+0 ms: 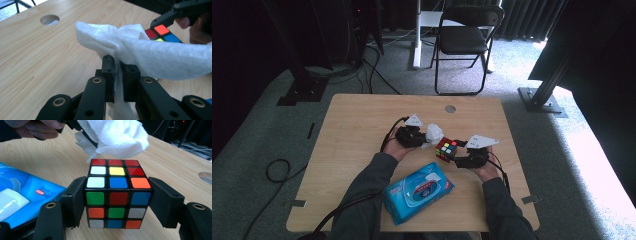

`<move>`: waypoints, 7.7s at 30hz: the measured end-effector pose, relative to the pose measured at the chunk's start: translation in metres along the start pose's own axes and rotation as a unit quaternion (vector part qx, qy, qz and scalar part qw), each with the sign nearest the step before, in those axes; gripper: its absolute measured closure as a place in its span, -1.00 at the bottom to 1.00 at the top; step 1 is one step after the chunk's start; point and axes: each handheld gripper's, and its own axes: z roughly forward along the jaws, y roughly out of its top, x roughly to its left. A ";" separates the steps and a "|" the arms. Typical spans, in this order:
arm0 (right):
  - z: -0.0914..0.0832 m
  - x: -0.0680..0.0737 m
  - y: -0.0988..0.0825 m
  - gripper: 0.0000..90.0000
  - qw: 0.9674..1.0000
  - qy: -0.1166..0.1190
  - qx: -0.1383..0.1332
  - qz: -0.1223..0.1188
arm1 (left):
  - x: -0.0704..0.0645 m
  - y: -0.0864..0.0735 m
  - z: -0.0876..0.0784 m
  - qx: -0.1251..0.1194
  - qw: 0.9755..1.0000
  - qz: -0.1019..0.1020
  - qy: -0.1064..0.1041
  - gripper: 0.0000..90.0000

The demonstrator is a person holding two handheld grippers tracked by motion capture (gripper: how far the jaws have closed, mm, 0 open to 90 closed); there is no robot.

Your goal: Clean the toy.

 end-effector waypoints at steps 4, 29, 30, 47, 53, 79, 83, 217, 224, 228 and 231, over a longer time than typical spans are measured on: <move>-0.001 0.002 0.003 -0.24 1.000 0.005 -0.008 0.002 | -0.001 0.002 0.001 -0.003 1.000 0.001 -0.004 0.83; -0.009 0.001 0.009 -0.24 0.999 0.001 -0.039 0.012 | -0.012 -0.006 0.024 0.040 0.999 0.017 -0.018 0.83; -0.010 0.001 0.010 -0.24 0.999 0.000 -0.040 0.011 | -0.012 -0.007 0.025 0.043 0.999 0.017 -0.019 0.83; -0.011 -0.003 0.008 -0.24 0.999 -0.006 -0.040 0.021 | -0.014 0.000 0.017 0.029 0.999 0.027 -0.016 0.83; -0.010 -0.003 0.008 -0.24 0.999 -0.004 -0.038 0.020 | -0.013 0.008 0.004 -0.001 1.000 0.020 -0.019 0.83; -0.017 -0.008 0.009 -0.24 0.998 -0.022 -0.055 0.032 | -0.016 -0.003 0.014 0.031 0.999 0.026 -0.028 0.83; -0.018 -0.008 0.010 -0.24 0.997 -0.024 -0.057 0.034 | -0.020 -0.006 0.021 0.045 0.998 0.030 -0.028 0.82; -0.015 -0.009 0.011 -0.24 0.992 -0.090 -0.062 0.058 | -0.067 0.013 0.032 0.089 0.985 0.141 -0.046 0.82; -0.011 -0.009 0.011 -0.24 0.992 -0.101 -0.056 0.054 | -0.074 0.018 0.032 0.086 0.983 0.153 -0.060 0.82; -0.009 -0.009 0.011 -0.24 0.992 -0.103 -0.055 0.053 | -0.074 0.018 0.033 0.085 0.983 0.151 -0.064 0.82; -0.009 -0.011 0.012 -0.24 0.991 -0.108 -0.057 0.056 | -0.074 0.018 0.034 0.083 0.983 0.151 -0.069 0.82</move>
